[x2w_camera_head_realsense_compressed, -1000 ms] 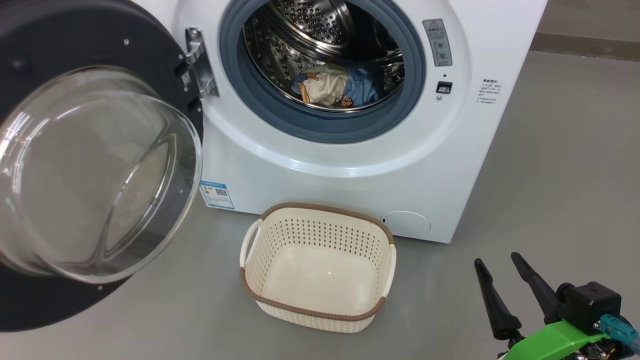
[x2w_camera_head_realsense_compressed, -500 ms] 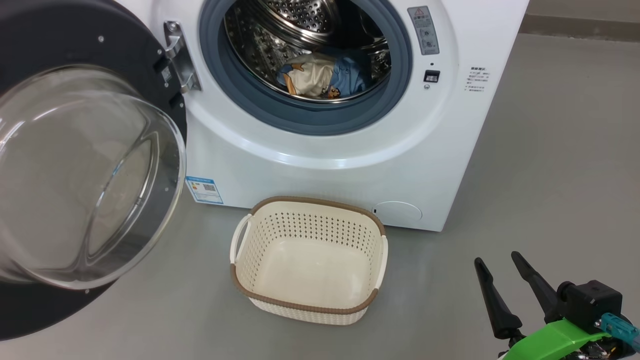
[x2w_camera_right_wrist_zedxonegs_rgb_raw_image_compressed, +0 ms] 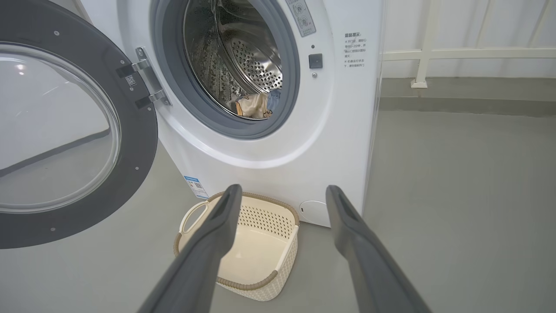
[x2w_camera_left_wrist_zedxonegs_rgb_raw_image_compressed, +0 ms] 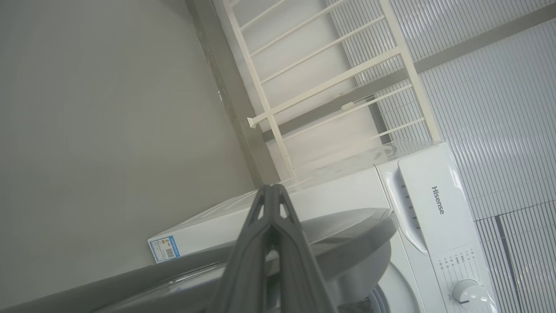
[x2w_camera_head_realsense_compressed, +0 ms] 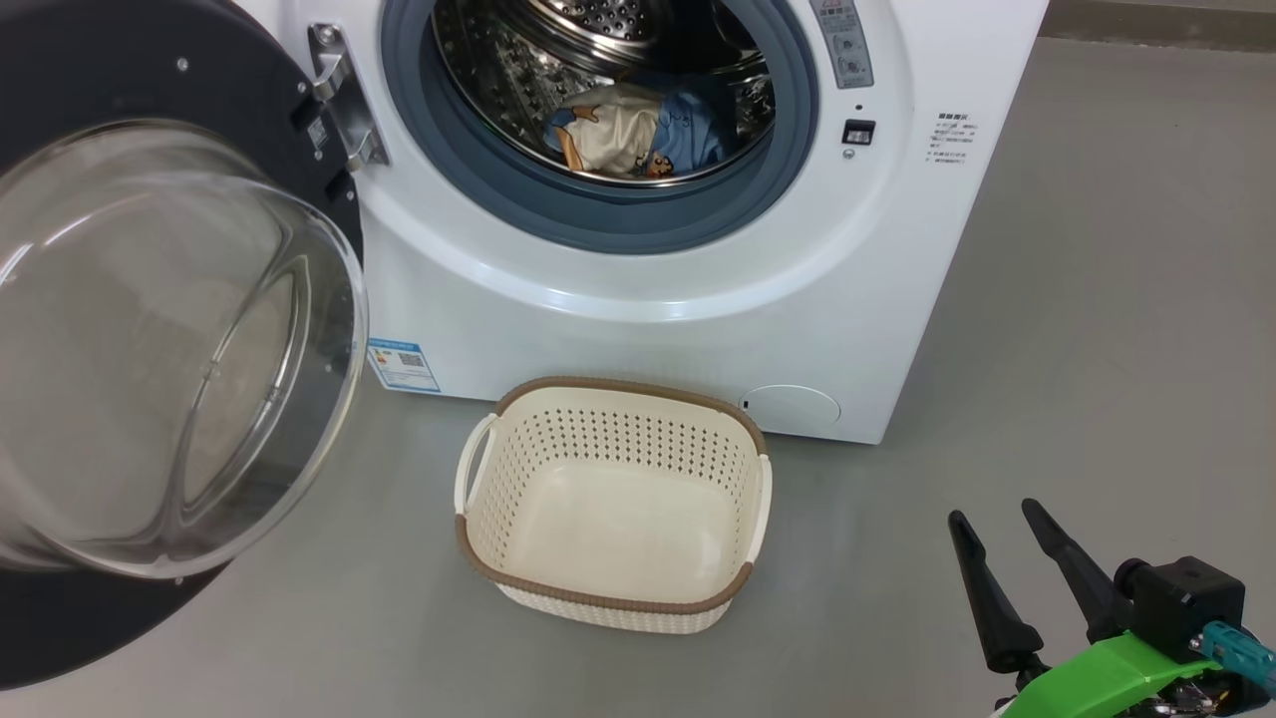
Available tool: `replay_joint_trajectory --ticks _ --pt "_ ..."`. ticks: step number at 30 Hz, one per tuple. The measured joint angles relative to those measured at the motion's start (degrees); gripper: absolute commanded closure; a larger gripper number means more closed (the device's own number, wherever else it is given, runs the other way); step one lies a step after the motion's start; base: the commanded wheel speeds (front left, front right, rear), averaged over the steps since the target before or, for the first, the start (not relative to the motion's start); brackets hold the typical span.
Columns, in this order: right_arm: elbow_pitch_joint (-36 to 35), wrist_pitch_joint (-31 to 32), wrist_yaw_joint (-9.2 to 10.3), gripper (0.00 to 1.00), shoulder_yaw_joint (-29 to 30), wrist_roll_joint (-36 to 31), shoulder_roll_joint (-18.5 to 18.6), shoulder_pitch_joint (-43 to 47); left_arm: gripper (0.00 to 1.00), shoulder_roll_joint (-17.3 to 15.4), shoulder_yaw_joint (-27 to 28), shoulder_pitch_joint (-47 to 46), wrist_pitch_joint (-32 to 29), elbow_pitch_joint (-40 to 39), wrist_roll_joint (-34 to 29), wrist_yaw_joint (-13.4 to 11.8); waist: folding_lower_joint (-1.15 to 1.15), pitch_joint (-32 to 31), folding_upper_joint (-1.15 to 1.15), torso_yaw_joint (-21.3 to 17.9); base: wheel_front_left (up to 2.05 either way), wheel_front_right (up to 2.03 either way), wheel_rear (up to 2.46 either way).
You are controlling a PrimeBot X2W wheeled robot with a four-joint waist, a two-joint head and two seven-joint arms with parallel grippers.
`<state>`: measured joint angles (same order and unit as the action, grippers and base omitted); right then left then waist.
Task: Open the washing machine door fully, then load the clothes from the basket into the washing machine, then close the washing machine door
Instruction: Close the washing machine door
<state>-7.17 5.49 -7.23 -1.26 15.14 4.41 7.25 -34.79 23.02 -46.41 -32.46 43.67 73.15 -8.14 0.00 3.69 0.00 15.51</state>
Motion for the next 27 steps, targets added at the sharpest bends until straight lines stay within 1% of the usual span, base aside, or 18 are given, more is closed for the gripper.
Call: replay_joint_trajectory --ticks 9,15,27 --pt "0.51 -0.01 0.00 0.00 0.21 1.11 -0.08 -0.01 1.00 -0.65 -0.69 1.16 -6.44 -3.09 1.96 0.03 0.00 0.47 0.00 0.43 0.00 0.00 0.00" --pt "0.86 0.00 0.00 0.00 0.33 1.47 -0.09 -0.02 1.00 -1.19 -1.43 4.89 -11.87 -6.25 2.68 0.03 0.00 0.46 0.00 0.71 0.00 0.00 0.00" --pt "1.57 0.07 0.00 0.00 0.37 1.89 -0.05 -0.01 1.00 0.54 -1.32 8.81 -19.56 -13.43 7.10 -0.10 0.00 0.34 0.00 1.56 0.00 0.00 0.00"
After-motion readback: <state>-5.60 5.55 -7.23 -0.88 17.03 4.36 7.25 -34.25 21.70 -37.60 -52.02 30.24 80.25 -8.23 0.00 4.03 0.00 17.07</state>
